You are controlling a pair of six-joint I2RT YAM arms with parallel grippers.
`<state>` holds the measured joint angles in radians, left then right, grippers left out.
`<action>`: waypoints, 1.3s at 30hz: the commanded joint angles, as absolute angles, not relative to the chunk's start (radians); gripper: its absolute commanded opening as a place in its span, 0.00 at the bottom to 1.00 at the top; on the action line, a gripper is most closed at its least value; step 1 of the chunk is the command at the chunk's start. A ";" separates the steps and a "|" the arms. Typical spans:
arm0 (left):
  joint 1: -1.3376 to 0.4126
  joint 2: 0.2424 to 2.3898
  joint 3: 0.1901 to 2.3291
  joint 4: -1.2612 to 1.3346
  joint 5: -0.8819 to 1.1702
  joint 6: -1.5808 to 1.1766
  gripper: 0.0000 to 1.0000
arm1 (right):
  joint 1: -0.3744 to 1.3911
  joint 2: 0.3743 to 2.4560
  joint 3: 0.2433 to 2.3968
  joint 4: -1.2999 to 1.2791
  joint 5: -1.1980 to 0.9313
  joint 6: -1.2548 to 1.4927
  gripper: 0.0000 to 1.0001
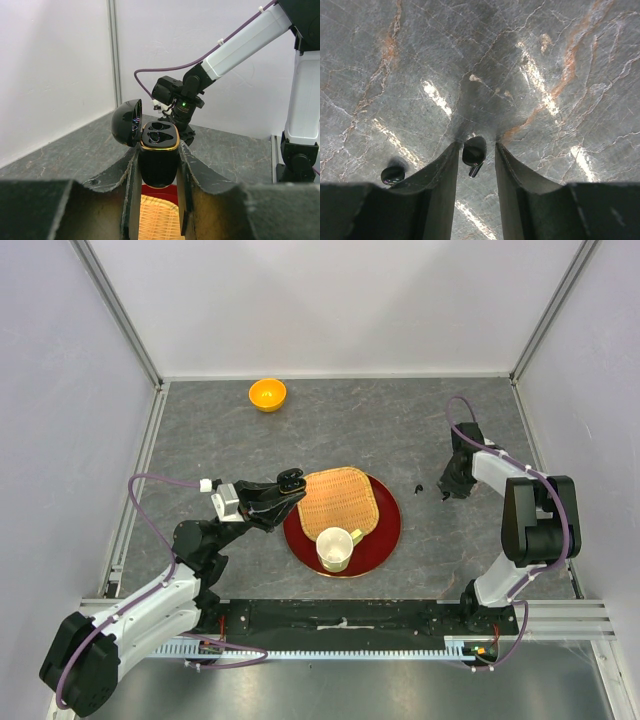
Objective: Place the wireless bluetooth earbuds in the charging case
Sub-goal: Pick up the earbud from the center of the board.
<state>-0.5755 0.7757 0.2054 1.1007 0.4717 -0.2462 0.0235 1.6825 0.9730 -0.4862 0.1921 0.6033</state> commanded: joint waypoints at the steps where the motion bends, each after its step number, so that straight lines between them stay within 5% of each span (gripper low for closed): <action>1: -0.578 0.765 0.195 1.132 0.445 -0.209 0.02 | 0.040 1.686 0.992 -0.489 0.206 0.604 0.43; 16: -0.578 0.761 0.193 1.131 0.442 -0.210 0.02 | 0.049 1.695 0.992 -0.502 0.242 0.618 0.42; 39: -0.578 0.764 0.196 1.123 0.437 -0.210 0.02 | 0.057 1.695 1.000 -0.495 0.235 0.614 0.26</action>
<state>-0.5758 0.7712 0.1959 1.0954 0.4557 -0.2462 0.0505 1.6840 0.9730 -0.4877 0.2192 0.6155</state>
